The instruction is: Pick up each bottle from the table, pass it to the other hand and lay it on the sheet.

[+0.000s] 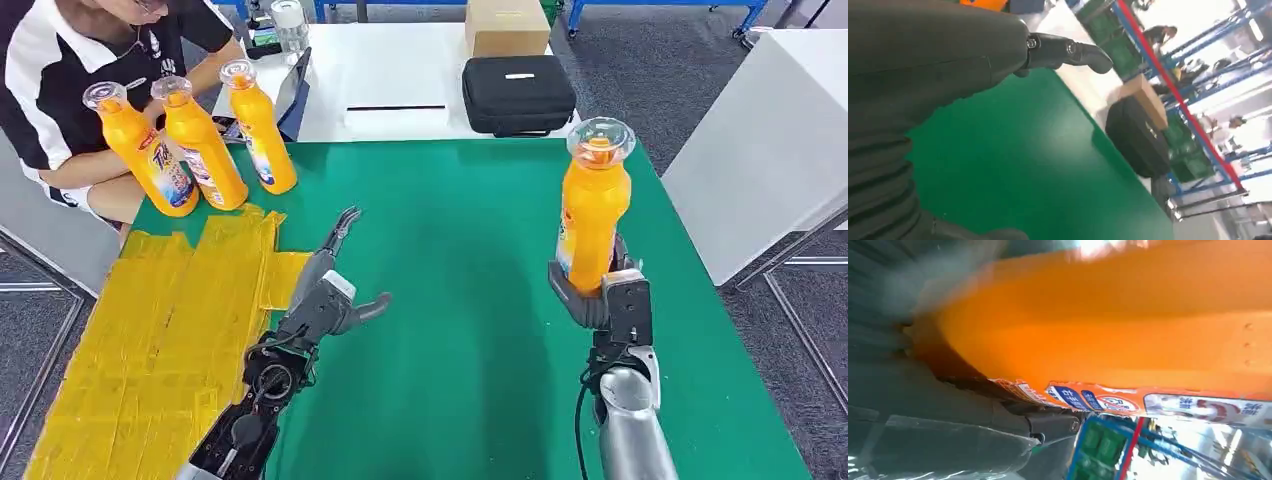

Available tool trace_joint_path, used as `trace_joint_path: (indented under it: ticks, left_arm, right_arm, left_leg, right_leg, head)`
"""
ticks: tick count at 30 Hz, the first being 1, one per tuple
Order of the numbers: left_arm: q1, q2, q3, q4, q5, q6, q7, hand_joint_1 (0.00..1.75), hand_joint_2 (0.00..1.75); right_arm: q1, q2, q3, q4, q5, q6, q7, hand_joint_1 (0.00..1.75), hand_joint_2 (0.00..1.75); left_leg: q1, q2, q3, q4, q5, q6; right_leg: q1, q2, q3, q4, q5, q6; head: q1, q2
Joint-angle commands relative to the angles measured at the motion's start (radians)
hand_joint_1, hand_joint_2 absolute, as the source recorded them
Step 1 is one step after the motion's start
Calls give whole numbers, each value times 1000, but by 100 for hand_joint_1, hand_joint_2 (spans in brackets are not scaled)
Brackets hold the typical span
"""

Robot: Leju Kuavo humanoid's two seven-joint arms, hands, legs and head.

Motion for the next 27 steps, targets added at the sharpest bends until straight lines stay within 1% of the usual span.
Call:
trace_joint_path:
  ticks: [1, 2, 3, 4, 5, 6, 8, 9, 10, 11, 13, 14, 15, 16, 17, 18, 20, 21, 22, 23, 26, 27]
  left_arm:
    - [-69, 50, -83, -41, 114, -161, 48, 0, 175]
    - [-70, 51, -85, -52, 220, -256, 50, 0, 175]
    - [-70, 48, -85, -61, 314, -338, 55, 0, 175]
    - [-74, 47, -86, -63, 345, -364, 61, 0, 175]
    - [-87, 46, -90, -58, 373, -380, 72, 0, 175]
    - [-104, 41, -92, -38, 406, -392, 86, 0, 175]
    - [-118, 38, -88, -14, 491, -444, 98, 0, 175]
    - [-129, 47, -96, -1, 536, -462, 101, 0, 175]
    - [-132, 47, -98, 1, 544, -463, 101, 0, 175]
    - [-133, 48, -103, 5, 560, -470, 105, 0, 175]
    - [-131, 47, -111, 4, 578, -480, 114, 0, 175]
    - [-132, 46, -121, 3, 577, -477, 120, 0, 175]
    - [-130, 44, -127, 2, 592, -475, 130, 0, 175]
    - [-130, 44, -127, 2, 592, -475, 130, 0, 175]
    - [-132, 41, -130, 6, 615, -474, 143, 0, 175]
    - [-135, 37, -133, 15, 622, -468, 150, 0, 175]
    - [-138, 32, -135, 34, 628, -455, 154, 0, 175]
    - [-139, 30, -139, 47, 629, -446, 151, 0, 175]
    - [-143, 29, -144, 63, 631, -438, 145, 0, 175]
    - [-145, 30, -147, 70, 632, -435, 140, 0, 175]
    - [-145, 30, -147, 70, 632, -435, 140, 0, 175]
    - [-145, 30, -147, 70, 632, -435, 140, 0, 175]
  right_arm:
    - [-169, 33, 120, 283, -33, 27, -20, 175, 175]
    - [-193, 31, 155, 324, -41, 38, -30, 175, 175]
    - [-216, 33, 190, 365, -49, 46, -36, 175, 175]
    - [-226, 36, 205, 383, -53, 51, -37, 175, 175]
    - [-234, 44, 244, 408, -38, 57, -47, 175, 175]
    - [-235, 47, 295, 425, -12, 66, -54, 175, 175]
    - [-234, 50, 358, 441, 37, 52, -57, 175, 175]
    - [-236, 54, 405, 459, 76, 40, -61, 175, 175]
    - [-235, 58, 416, 464, 84, 41, -60, 175, 175]
    - [-231, 64, 435, 473, 92, 42, -58, 175, 175]
    - [-229, 69, 448, 481, 95, 44, -59, 175, 175]
    - [-230, 72, 455, 484, 94, 47, -61, 175, 175]
    - [-232, 75, 463, 486, 94, 47, -63, 175, 175]
    - [-232, 75, 463, 486, 94, 47, -63, 175, 175]
    - [-237, 81, 474, 489, 99, 44, -62, 175, 175]
    - [-240, 86, 486, 492, 112, 34, -58, 175, 175]
    - [-237, 93, 505, 496, 129, 23, -59, 175, 175]
    - [-233, 96, 516, 499, 139, 14, -62, 175, 175]
    - [-230, 99, 527, 502, 146, 9, -63, 175, 175]
    - [-228, 102, 530, 504, 146, 4, -64, 175, 175]
    - [-228, 102, 530, 504, 146, 4, -64, 175, 175]
    - [-228, 102, 530, 504, 146, 4, -64, 175, 175]
  left_leg:
    - [1, 3, 2, 0, -1, -2]
    - [2, 6, 4, 1, -2, -3]
    - [1, 6, 4, 1, -2, -3]
    - [1, 5, 2, 1, -1, -2]
    - [1, 7, 5, 1, -3, -3]
    - [1, 6, 5, 0, -2, -3]
    - [2, 5, 6, 0, -2, -3]
    - [1, 4, 4, 0, -1, -3]
    - [1, 3, 4, 0, -1, -2]
    - [2, 4, 6, 0, -2, -3]
    - [1, 2, 3, -1, -1, -2]
    - [1, 3, 7, -1, -2, -3]
    - [1, 2, 4, 0, -1, -3]
    - [1, 2, 6, 0, -2, -3]
    - [1, 1, 5, 0, -1, -3]
    - [2, 2, 7, 0, -2, -3]
    - [1, 2, 3, 0, -1, -2]
    - [1, 2, 6, 0, -2, -3]
    - [1, 1, 3, 0, -1, -2]
    - [2, 2, 6, 0, -2, -4]
    - [1, 0, 3, -1, 0, -2]
    - [1, 2, 6, 0, -2, -3]
  right_leg:
    - [1, 1, 2, 0, 0, -1]
    - [2, 2, 3, 0, 0, -2]
    - [2, 2, 3, 0, 0, -2]
    - [1, 2, 1, 0, 1, -1]
    - [2, 3, 4, 0, -1, -2]
    - [2, 2, 4, 0, -1, -2]
    - [2, 1, 5, 0, -1, -2]
    - [2, 1, 4, 0, -1, -2]
    - [2, 1, 3, 0, 0, -2]
    - [2, 0, 6, 0, -1, -2]
    - [1, 0, 3, -1, 0, -1]
    - [2, -1, 6, -1, -1, -2]
    - [1, -1, 4, 0, -1, -2]
    - [2, -3, 6, 0, -2, -2]
    - [2, -2, 5, 0, -2, -2]
    - [2, -2, 6, 0, -2, -2]
    - [1, -1, 3, 0, -1, -1]
    - [2, -2, 6, 0, -2, -2]
    - [1, -2, 3, 0, -1, -2]
    - [2, -2, 6, -1, -2, -2]
    - [1, -2, 3, 0, -1, -1]
    - [2, -2, 6, -1, -2, -2]
  head:
    - [0, 0]
    - [0, 0]
    - [0, 0]
    - [0, 0]
    - [0, 0]
    - [0, 0]
    - [0, 0]
    - [0, 0]
    - [0, 0]
    - [0, 0]
    - [0, 0]
    - [0, 0]
    - [0, 0]
    - [0, 0]
    - [0, 0]
    - [0, 0]
    - [0, 0]
    - [1, 0]
    - [0, 0]
    - [0, 0]
    - [1, 0]
    - [0, 0]
